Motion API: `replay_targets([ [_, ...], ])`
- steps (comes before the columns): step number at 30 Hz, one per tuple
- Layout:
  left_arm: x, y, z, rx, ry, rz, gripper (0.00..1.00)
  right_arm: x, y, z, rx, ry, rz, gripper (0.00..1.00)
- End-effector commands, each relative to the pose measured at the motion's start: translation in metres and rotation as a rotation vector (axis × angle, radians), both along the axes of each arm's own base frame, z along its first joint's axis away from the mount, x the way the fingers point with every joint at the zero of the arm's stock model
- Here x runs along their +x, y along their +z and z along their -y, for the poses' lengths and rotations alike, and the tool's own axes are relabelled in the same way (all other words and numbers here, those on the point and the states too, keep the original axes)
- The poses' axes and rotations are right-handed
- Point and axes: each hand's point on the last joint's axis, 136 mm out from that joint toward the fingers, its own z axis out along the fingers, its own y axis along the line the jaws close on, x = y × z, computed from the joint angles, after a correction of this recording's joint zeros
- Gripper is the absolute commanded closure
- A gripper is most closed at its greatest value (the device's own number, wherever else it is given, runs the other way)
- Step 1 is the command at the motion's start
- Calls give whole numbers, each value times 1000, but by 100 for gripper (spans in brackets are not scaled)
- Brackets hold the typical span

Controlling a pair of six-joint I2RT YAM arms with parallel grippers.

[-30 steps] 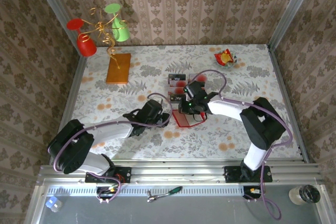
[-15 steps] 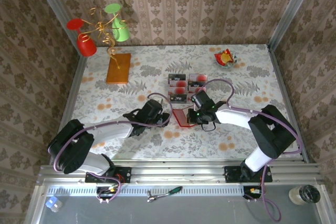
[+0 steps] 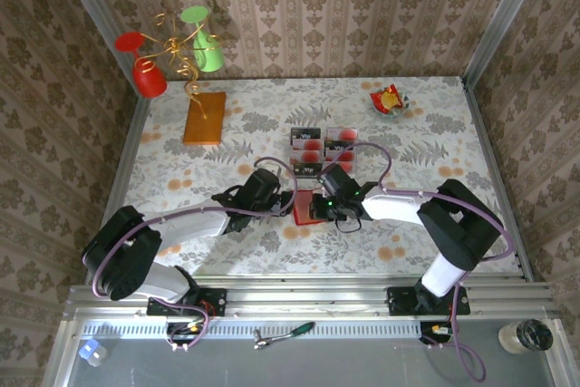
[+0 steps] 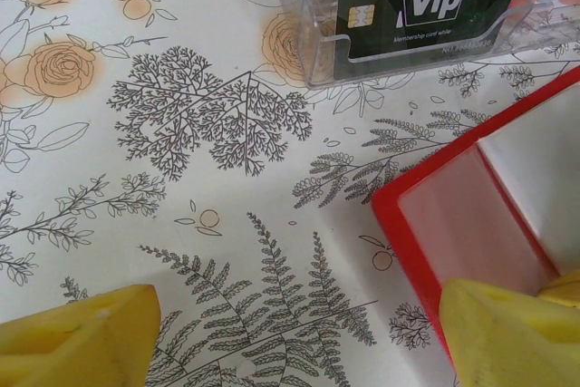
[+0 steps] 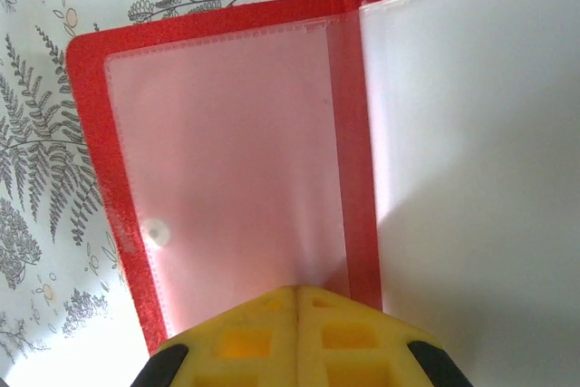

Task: Put the credit cards into the card holder
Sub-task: Rotate the card holder at the center of the table.

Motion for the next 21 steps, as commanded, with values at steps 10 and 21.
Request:
replay_targets([
  [10, 2, -6, 4, -11, 11, -31, 15, 9, -7, -18, 75, -102, -24, 93],
  [21, 0, -28, -1, 38, 40, -84, 15, 9, -3, -16, 79, -120, -11, 94],
])
